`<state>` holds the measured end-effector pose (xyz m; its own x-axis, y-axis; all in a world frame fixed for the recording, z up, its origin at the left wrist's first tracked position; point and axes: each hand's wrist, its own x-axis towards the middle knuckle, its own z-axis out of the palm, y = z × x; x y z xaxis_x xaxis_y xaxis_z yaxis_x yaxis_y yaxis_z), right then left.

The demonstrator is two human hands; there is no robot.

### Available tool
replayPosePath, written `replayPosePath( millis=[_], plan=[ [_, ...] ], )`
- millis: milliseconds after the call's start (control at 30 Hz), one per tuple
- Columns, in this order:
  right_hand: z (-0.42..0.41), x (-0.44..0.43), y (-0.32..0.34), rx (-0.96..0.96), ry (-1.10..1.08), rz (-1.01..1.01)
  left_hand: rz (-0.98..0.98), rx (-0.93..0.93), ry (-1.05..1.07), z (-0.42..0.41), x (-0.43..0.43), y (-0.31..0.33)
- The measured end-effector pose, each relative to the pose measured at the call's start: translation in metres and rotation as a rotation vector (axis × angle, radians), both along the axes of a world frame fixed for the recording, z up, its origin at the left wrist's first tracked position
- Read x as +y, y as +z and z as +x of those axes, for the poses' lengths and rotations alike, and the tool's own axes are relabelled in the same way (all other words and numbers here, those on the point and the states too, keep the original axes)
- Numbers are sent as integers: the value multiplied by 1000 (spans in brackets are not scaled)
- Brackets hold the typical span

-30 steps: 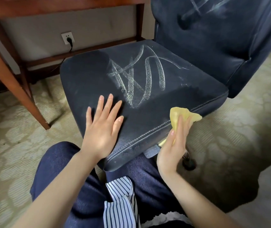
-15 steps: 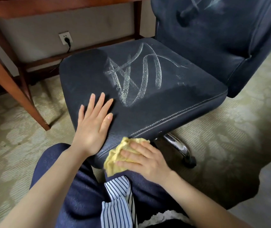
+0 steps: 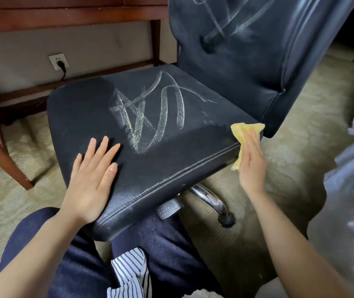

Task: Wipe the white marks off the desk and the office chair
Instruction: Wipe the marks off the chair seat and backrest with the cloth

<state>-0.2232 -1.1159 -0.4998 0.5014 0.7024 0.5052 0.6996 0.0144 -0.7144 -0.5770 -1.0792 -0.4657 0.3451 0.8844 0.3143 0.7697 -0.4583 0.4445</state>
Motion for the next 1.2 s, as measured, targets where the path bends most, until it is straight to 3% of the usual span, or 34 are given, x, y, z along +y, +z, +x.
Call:
replayPosePath(
  millis=[300, 400, 633, 1033, 1200],
  plan=[
    [29, 35, 32, 395, -302, -75, -14, -45, 35, 5, -4, 3],
    [-4, 28, 35, 205, -277, -29, -13, -52, 50, 6, -5, 5],
    [-102, -19, 15, -171, 170, 99, -56, -52, 30, 6, -4, 7],
    [-170, -28, 3, -735, 802, 427, -130, -77, -38, -4, 2, 6],
    [-192, -24, -17, -1121, 868, 550, -114, -96, -42, -6, 3, 5]
  ],
)
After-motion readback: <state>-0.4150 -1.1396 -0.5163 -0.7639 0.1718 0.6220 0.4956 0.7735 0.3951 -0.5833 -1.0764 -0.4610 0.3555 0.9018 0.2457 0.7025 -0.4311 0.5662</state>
